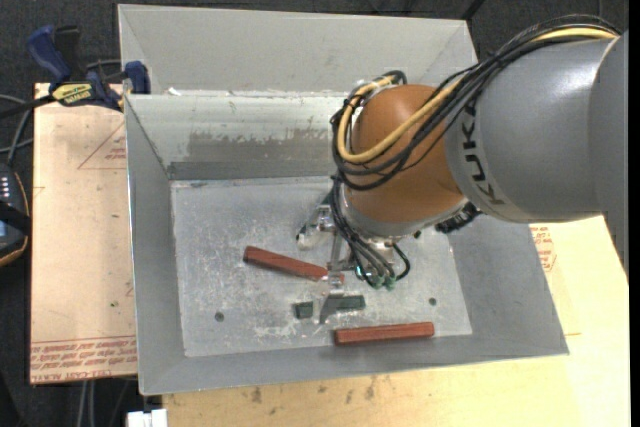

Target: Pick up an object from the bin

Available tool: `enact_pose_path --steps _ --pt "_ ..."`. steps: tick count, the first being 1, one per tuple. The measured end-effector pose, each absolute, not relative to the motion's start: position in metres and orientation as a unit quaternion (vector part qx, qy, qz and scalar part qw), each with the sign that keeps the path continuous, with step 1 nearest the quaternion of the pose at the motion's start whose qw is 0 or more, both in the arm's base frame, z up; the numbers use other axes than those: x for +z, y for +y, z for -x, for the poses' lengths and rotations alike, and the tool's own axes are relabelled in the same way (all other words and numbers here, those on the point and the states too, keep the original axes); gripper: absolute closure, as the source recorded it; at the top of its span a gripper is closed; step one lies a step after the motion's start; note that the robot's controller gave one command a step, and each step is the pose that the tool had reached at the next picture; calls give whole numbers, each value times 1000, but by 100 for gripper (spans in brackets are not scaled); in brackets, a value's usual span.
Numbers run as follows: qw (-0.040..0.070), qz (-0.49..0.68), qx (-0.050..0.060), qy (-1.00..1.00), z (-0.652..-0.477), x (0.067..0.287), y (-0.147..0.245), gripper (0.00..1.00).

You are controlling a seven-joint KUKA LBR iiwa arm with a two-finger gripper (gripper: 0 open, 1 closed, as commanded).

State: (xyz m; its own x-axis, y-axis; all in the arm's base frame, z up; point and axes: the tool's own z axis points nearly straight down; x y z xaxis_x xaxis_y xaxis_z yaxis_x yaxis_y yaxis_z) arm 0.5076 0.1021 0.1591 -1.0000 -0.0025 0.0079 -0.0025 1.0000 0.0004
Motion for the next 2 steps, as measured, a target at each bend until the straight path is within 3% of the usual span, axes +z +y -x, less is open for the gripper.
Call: enact_pose_path --steps 1,2 --pt "0 0 -1 -1000 -510 163 102 0" --pt "-11 22 -6 -1000 -584 84 71 100"
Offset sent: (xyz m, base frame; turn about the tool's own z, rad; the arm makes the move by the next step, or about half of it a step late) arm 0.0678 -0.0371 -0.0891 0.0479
